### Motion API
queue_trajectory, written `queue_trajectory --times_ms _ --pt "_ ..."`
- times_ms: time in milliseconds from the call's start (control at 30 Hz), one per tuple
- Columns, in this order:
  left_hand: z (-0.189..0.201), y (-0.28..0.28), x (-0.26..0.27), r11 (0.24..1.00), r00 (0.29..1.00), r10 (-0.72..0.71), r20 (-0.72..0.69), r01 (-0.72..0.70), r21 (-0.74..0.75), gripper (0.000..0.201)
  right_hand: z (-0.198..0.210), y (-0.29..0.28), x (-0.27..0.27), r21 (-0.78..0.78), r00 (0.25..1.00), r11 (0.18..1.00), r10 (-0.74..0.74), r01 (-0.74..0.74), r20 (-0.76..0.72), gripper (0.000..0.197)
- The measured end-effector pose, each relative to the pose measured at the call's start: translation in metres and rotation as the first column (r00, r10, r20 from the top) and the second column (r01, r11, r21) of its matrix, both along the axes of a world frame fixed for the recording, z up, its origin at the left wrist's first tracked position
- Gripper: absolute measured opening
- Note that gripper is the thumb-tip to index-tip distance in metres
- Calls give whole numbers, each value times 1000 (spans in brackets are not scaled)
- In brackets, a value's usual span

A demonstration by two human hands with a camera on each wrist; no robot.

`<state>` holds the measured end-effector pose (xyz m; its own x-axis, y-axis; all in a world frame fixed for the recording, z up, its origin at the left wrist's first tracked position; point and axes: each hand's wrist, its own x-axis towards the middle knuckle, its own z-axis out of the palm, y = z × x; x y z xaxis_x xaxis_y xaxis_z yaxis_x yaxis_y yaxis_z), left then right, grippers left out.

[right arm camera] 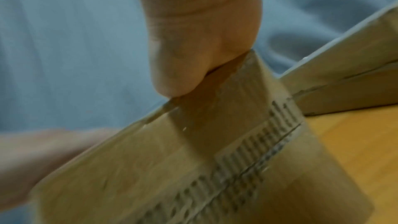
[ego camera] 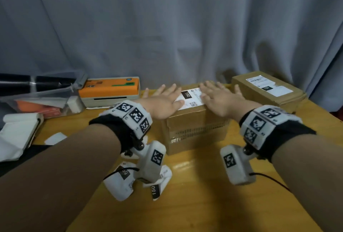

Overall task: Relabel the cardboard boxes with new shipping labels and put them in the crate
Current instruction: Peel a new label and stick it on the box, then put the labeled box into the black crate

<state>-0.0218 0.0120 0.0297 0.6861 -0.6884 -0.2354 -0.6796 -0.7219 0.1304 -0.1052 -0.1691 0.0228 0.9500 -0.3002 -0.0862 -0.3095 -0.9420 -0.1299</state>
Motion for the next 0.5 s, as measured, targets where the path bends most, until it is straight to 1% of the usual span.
queue_trajectory --times_ms 67,133,200,233,267,300,333,367,400,467,500 --pt "3 8 8 1000 999 -15 -42 15 3 54 -1 -14 -6 41 996 996 -83 84 -8 50" --pt "9 11 12 998 992 0 -130 -9 -68 51 -5 -18 -6 125 992 985 -122 119 17 50" --pt "12 11 15 967 969 65 -239 -120 -223 53 -8 -16 -3 244 986 963 -141 116 85 52" --pt "11 10 17 934 957 120 -266 -199 -296 55 -10 -15 -5 325 973 938 -178 122 148 53" --pt "11 8 16 898 939 186 -289 -282 -338 61 -11 -12 -11 430 939 891 -263 147 223 54" --pt "10 6 15 864 919 229 -322 -345 -368 72 -14 -12 -18 538 879 824 -378 177 290 56" --pt "9 4 11 848 902 248 -354 -379 -372 86 -18 -10 -26 637 806 743 -498 204 322 60" --pt "9 2 6 838 893 239 -382 -388 -384 92 -20 -6 -36 731 743 647 -595 217 306 65" --pt "8 -1 1 820 891 216 -398 -387 -422 83 -25 -3 -45 817 708 539 -657 205 257 72" --pt "7 -8 -14 755 894 164 -417 -386 -530 46 -30 6 -64 932 696 345 -696 107 178 84" --pt "5 -11 -21 718 901 144 -410 -380 -583 39 -31 8 -71 959 685 280 -708 50 171 88"
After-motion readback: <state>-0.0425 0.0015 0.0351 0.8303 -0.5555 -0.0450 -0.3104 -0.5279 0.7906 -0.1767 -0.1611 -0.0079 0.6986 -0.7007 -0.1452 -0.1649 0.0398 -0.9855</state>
